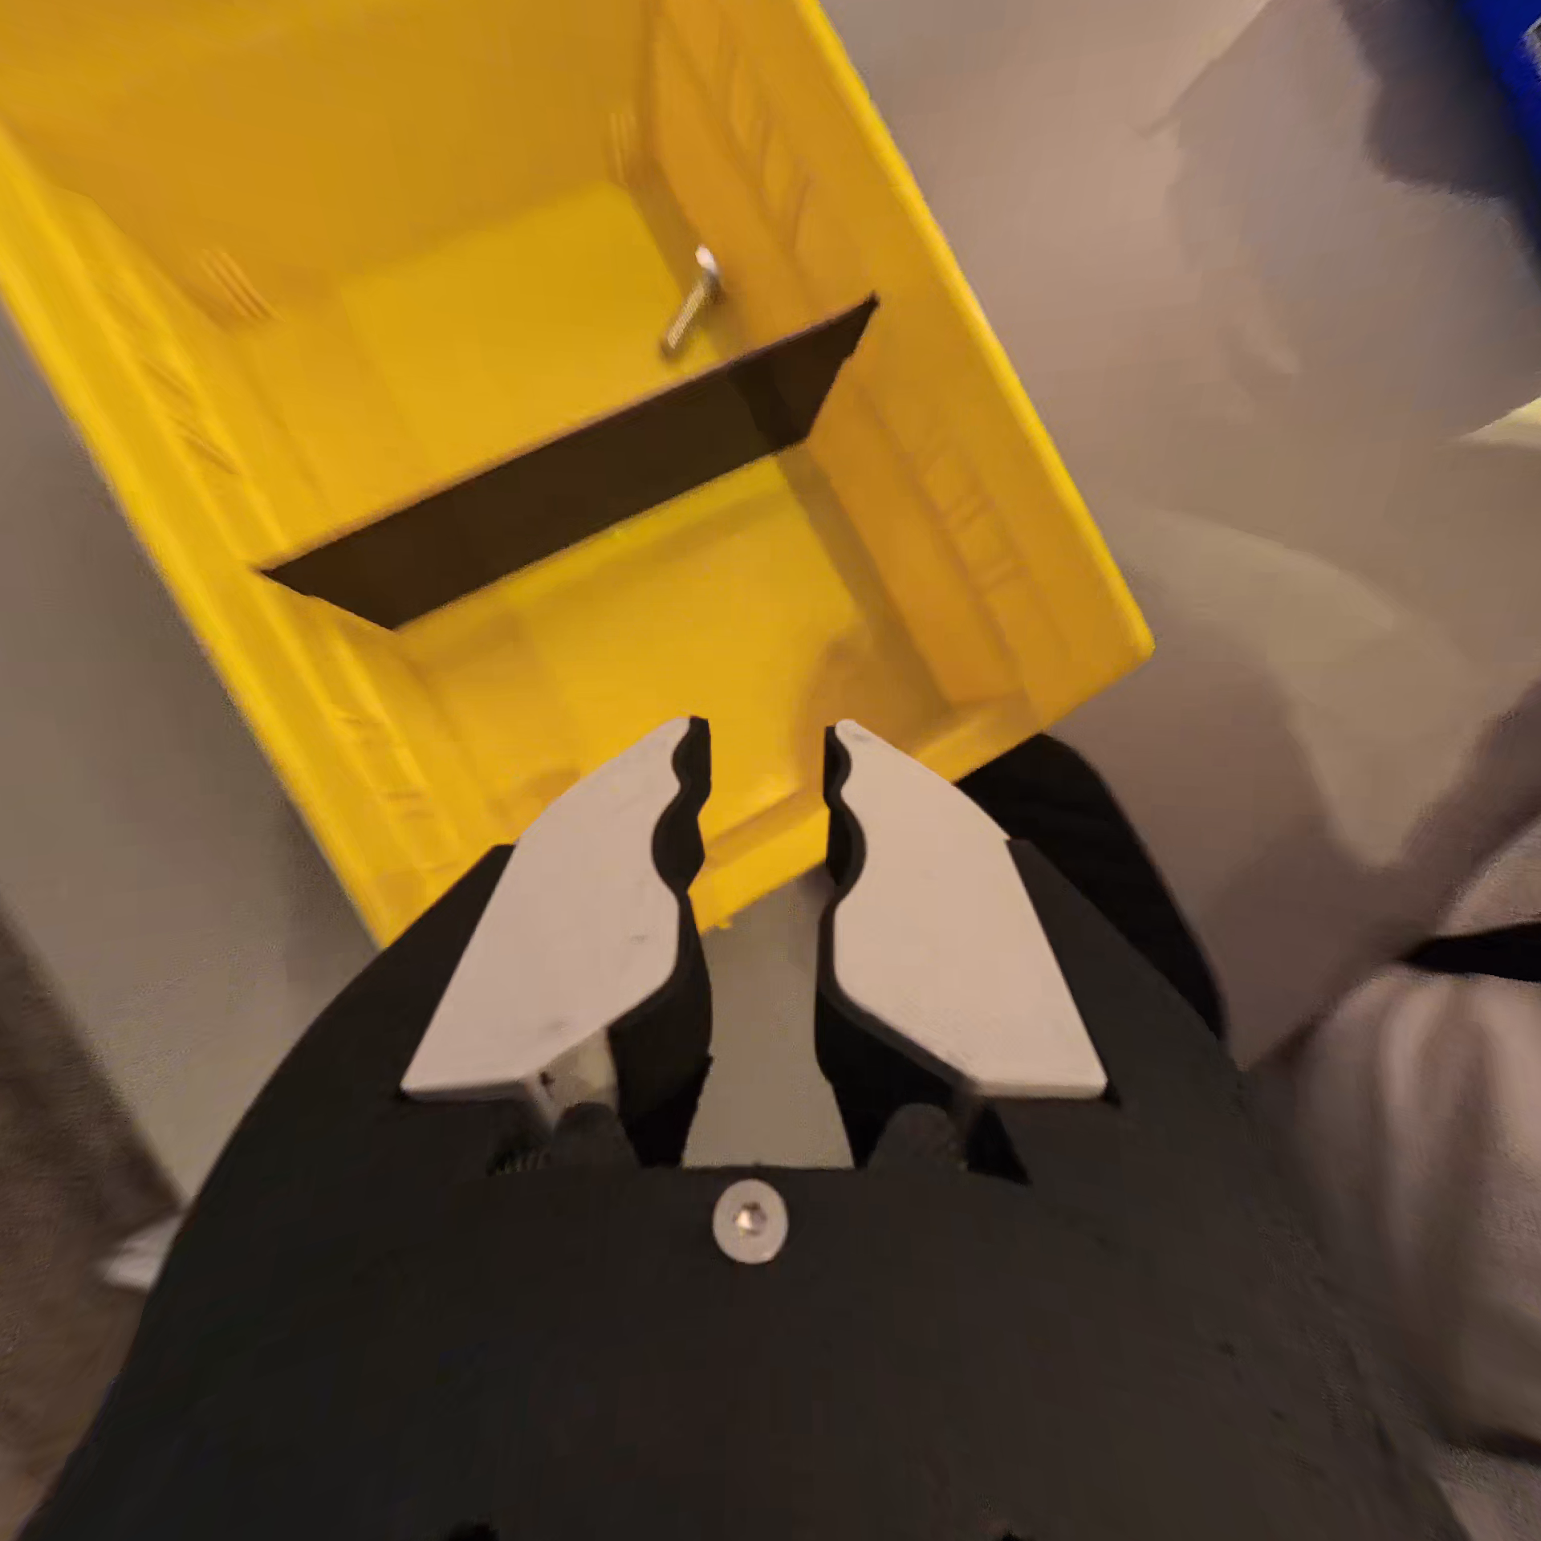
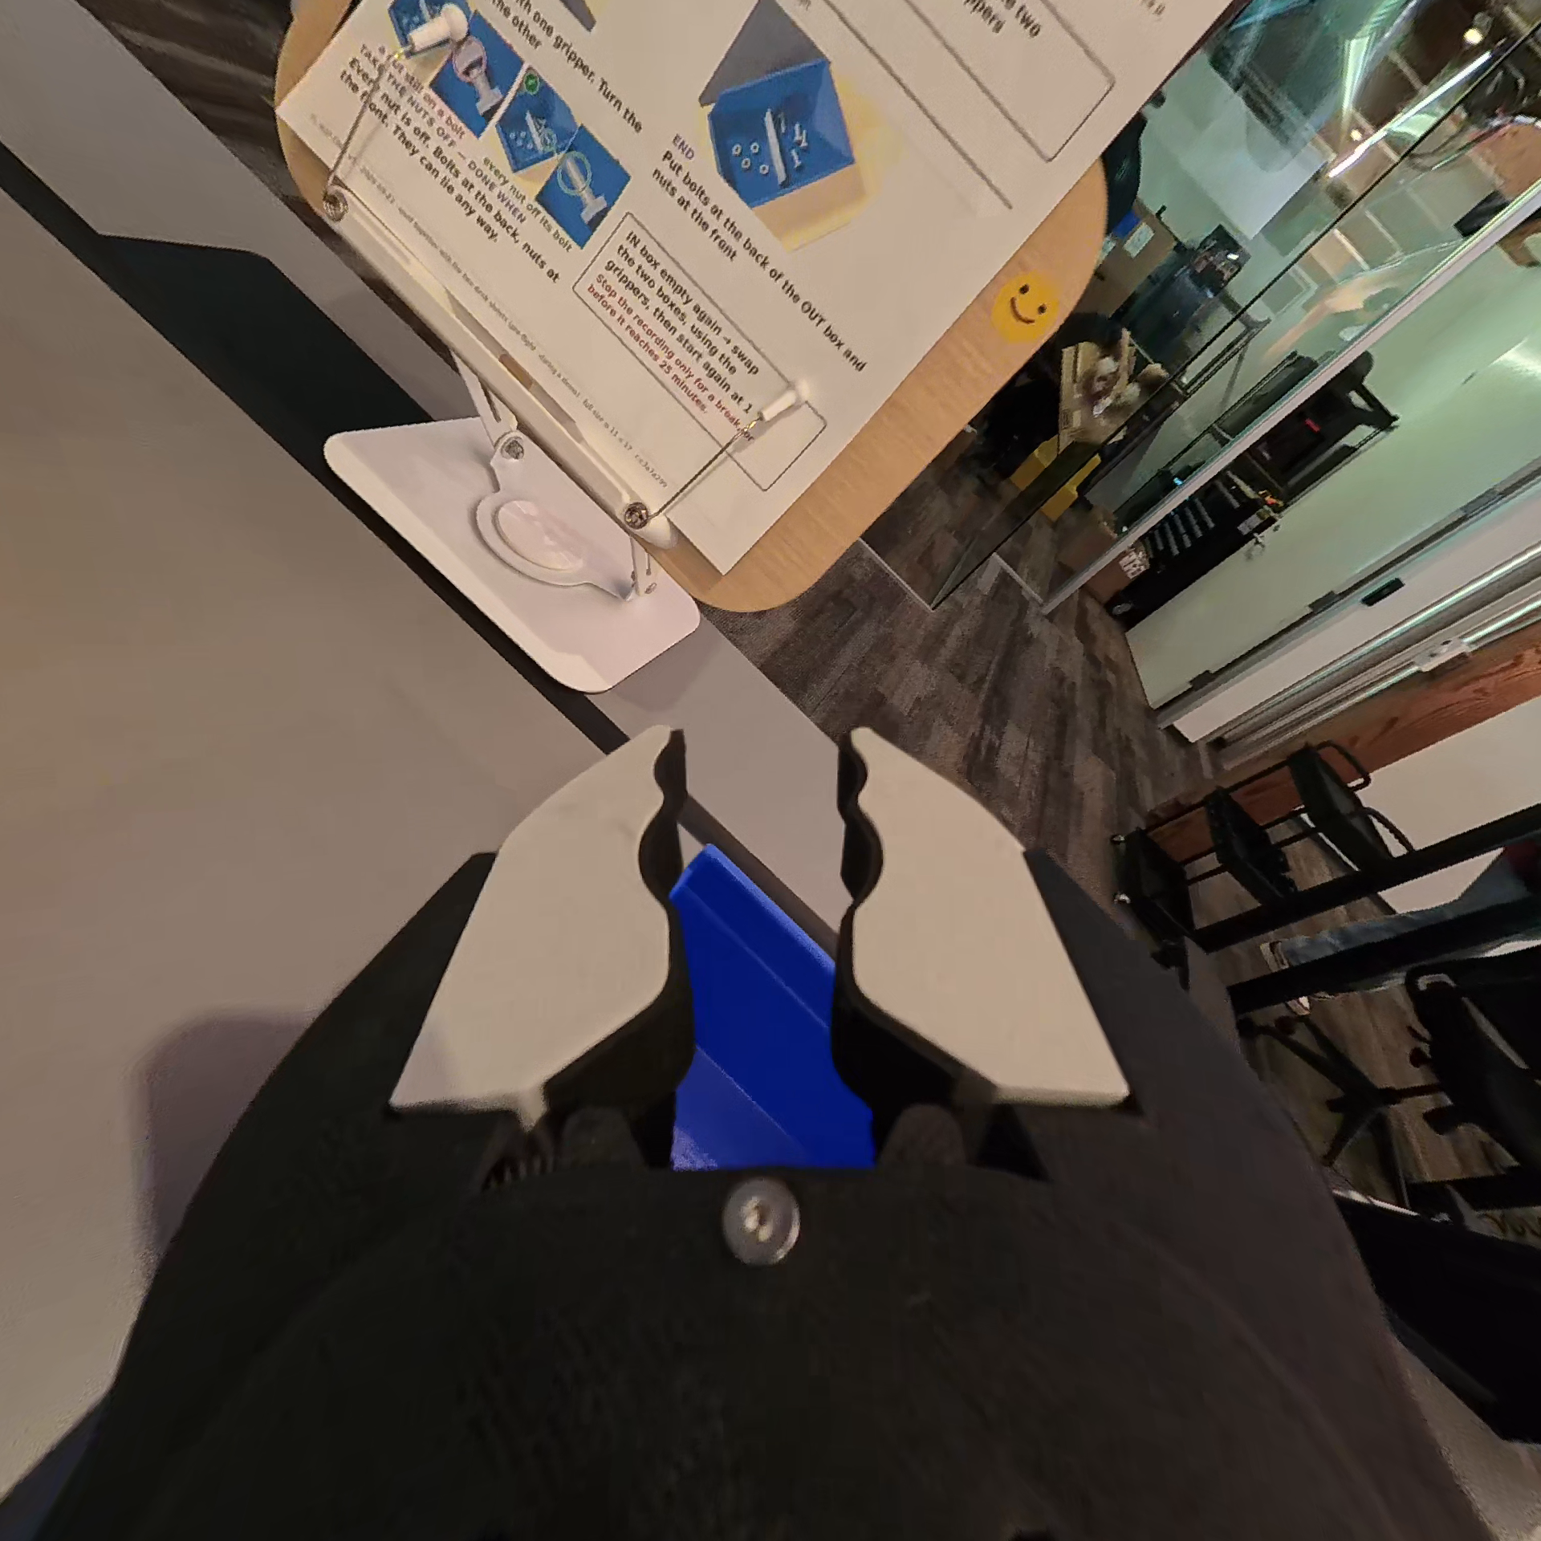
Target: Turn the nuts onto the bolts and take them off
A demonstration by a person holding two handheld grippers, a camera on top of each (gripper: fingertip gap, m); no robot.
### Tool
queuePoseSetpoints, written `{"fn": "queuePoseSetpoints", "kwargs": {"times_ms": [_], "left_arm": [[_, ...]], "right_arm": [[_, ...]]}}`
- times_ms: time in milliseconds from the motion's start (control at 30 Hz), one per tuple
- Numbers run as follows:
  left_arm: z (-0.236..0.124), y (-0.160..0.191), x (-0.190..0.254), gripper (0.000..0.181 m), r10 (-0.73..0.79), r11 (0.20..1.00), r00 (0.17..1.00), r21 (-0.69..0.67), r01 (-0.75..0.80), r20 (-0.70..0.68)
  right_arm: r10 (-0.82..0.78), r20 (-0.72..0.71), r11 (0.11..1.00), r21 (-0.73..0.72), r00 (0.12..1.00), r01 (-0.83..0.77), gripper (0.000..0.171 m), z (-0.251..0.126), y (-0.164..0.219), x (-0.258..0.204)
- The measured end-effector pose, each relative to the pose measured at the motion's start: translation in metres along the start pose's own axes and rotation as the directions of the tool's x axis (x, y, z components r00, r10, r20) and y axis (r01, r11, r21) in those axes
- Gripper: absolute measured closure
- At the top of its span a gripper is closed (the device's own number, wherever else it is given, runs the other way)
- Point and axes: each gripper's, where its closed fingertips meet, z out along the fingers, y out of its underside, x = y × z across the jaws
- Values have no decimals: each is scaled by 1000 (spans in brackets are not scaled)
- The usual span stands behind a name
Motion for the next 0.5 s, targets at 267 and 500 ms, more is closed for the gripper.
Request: {"fn": "queuePoseSetpoints", "kwargs": {"times_ms": [267, 500], "left_arm": [[41, 44, -7, 151, -311, 823, 945, -525, 215, -102], [51, 63, -27, 153, -393, 704, 917, -618, 349, 70]], "right_arm": [[-97, 75, 987, -121, 992, 106, 131, 25, 26, -26], [-110, 137, 978, -164, 984, 132, 130, 32, 33, -43]]}}
